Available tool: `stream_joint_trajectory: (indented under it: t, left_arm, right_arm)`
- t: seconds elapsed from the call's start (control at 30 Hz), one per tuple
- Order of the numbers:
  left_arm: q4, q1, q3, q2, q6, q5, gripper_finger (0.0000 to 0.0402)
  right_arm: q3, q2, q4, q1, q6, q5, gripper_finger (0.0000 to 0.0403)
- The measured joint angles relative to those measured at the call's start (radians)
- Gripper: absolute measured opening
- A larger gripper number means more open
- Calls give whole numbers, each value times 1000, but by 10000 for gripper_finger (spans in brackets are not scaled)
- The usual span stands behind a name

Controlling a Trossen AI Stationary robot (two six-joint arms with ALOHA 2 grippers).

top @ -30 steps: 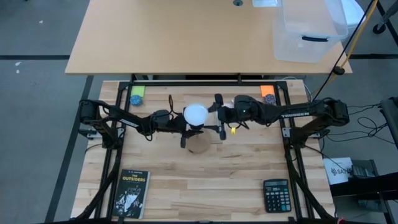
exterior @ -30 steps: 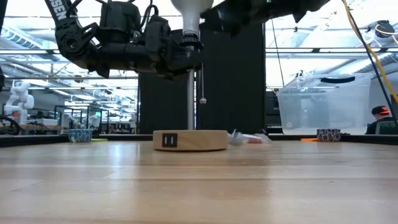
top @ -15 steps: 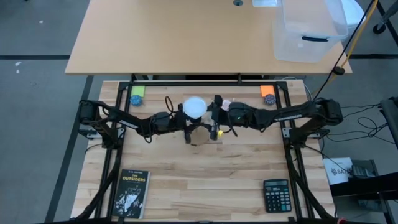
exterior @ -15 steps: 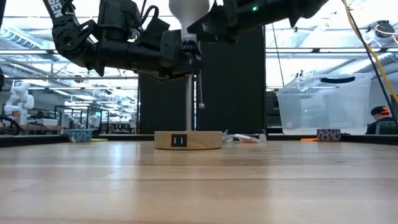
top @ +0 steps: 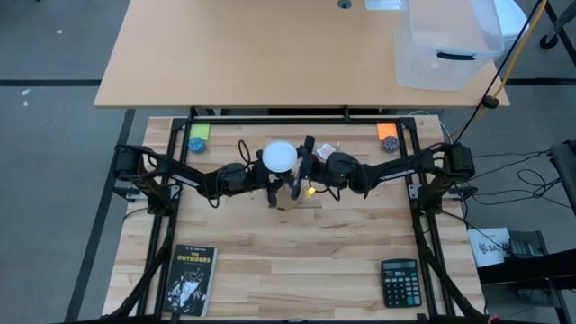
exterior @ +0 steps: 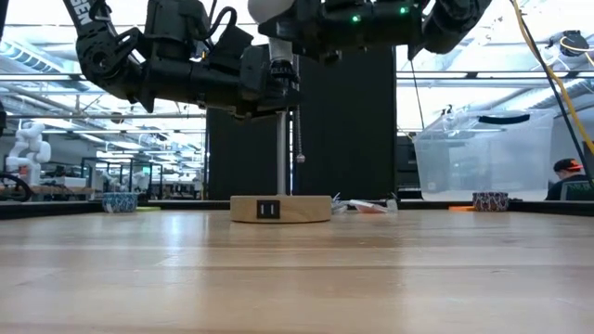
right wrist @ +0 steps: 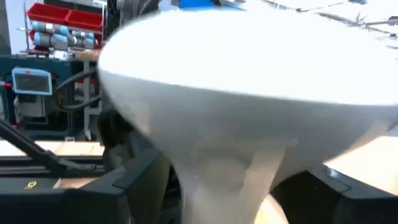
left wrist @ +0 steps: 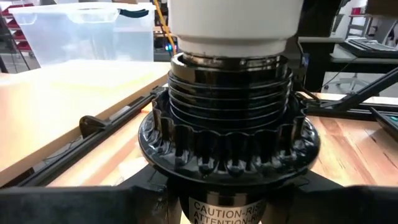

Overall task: Screw lightbulb
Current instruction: Remove the lightbulb from the lamp

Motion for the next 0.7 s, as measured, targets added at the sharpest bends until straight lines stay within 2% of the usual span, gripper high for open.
stream_joint_trajectory:
  t: [0.3, 0.47, 0.7]
  left_arm:
    - [-7, 1, -1, 0, 12, 36, 143]
    - [-12, 5, -1, 0, 19, 99, 143]
    - [-11, 29, 0, 0, 28, 275, 143]
  right_arm:
    - [0, -7, -15, 0, -13, -8, 179]
    - [0, -7, -23, -4, -24, -58, 175]
    - [0, -36, -79, -33, -26, -226, 169]
